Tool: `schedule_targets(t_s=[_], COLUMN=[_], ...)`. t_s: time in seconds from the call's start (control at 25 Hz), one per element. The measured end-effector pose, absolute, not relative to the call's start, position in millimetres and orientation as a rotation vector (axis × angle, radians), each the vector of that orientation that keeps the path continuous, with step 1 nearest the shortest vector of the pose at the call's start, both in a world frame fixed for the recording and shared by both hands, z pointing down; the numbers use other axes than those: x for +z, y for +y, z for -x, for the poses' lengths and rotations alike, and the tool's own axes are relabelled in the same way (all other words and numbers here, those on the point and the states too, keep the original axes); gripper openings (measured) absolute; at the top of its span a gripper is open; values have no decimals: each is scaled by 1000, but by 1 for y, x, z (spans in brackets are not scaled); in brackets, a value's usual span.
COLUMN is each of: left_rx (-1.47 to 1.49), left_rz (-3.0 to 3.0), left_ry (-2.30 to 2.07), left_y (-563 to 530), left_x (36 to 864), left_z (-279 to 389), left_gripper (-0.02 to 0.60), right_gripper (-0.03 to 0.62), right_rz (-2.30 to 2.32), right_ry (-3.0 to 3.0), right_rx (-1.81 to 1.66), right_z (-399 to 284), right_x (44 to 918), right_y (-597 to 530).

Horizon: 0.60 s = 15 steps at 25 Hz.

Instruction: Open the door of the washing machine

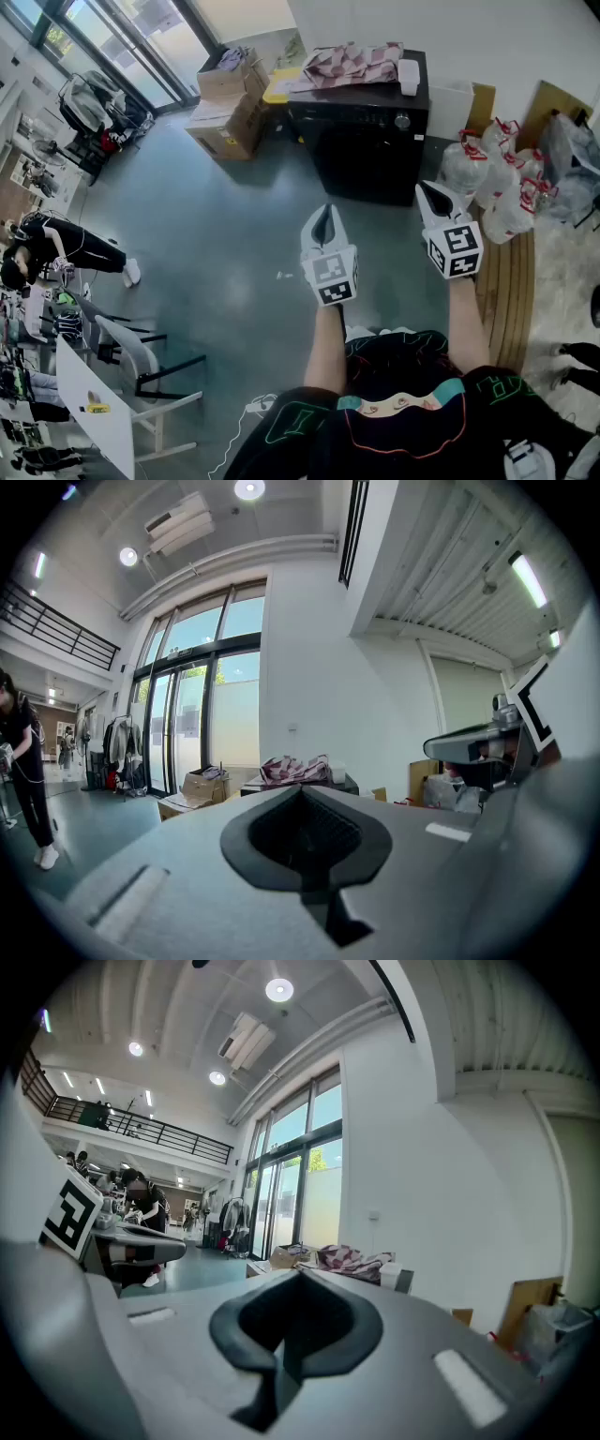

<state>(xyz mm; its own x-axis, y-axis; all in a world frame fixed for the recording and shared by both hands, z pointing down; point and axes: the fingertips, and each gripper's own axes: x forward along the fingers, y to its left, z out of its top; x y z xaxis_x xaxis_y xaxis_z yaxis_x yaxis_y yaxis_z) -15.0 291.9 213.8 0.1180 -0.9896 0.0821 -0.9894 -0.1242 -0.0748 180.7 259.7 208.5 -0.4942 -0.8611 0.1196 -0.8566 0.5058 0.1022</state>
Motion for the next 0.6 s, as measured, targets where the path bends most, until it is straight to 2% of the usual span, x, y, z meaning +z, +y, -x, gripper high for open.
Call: schedule_targets(t_s=[0.6], left_rx=[-258], left_rz=[2321], left_ry=[2146], left_y=[280], left_x=[227], left_z=[27], left_gripper=[11], right_gripper=[3], right_rz=[-1593], right_ry=[-2570], right_rx=[70], right_z=[-196], right_x=[225], right_y=[230])
